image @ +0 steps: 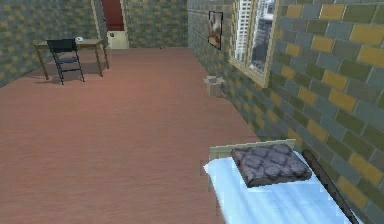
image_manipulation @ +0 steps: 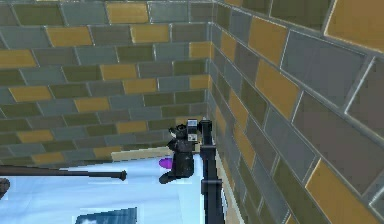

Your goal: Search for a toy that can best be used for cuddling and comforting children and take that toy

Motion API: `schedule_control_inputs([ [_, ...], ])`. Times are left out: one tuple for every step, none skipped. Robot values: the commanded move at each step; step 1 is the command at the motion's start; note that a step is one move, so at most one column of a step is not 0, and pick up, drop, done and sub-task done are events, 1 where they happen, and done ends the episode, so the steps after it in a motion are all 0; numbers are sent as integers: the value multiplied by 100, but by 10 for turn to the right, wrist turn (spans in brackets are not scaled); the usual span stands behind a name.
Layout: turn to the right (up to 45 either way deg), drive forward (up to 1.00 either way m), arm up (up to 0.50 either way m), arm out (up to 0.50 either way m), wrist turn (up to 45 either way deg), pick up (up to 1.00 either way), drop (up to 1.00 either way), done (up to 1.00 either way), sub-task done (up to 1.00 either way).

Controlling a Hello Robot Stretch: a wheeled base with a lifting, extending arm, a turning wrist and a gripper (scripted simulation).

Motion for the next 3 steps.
schedule_control_inputs([
  [0, 0, -30, 0, 0, 0, 0, 0, 0],
  [0, 0, 0, 0, 0, 100, 0, 0, 0],
  [0, 0, 10, 0, 0, 0, 0, 0, 0],
])
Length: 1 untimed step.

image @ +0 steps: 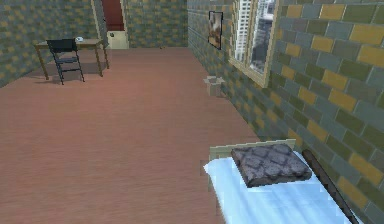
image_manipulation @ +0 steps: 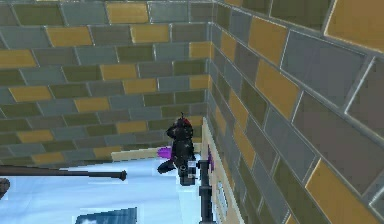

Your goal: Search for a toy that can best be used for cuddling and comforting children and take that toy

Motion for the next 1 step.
schedule_control_inputs([
  [0, 0, 0, 0, 0, 0, 0, 100, 0],
])
